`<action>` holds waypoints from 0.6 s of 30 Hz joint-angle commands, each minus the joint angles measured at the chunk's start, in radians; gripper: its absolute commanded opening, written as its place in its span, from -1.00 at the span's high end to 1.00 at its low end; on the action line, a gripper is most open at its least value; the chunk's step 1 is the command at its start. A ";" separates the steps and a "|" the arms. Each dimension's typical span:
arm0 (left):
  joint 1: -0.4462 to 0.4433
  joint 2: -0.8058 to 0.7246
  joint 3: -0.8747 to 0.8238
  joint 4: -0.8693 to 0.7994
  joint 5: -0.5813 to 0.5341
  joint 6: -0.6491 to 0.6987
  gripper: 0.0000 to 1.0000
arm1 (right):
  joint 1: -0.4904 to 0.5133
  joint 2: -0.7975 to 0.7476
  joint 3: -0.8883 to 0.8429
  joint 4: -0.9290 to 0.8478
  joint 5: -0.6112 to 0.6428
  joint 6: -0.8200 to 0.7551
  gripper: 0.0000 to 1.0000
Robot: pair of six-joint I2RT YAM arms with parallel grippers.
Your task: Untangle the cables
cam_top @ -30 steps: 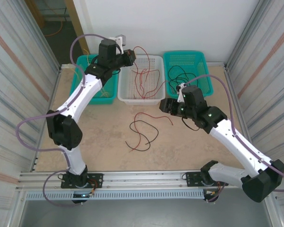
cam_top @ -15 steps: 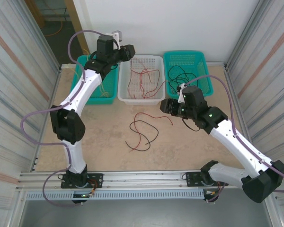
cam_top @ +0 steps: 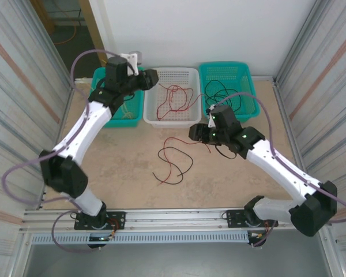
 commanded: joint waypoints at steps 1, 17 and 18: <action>-0.038 -0.179 -0.194 -0.010 0.016 0.038 0.09 | 0.054 0.070 -0.027 0.035 0.002 0.018 -0.08; -0.053 -0.620 -0.773 -0.110 -0.011 -0.195 0.33 | 0.199 0.539 0.107 0.098 0.010 0.063 0.21; -0.053 -0.622 -0.779 -0.110 -0.008 -0.198 0.34 | 0.200 0.554 0.118 0.093 0.016 0.060 0.23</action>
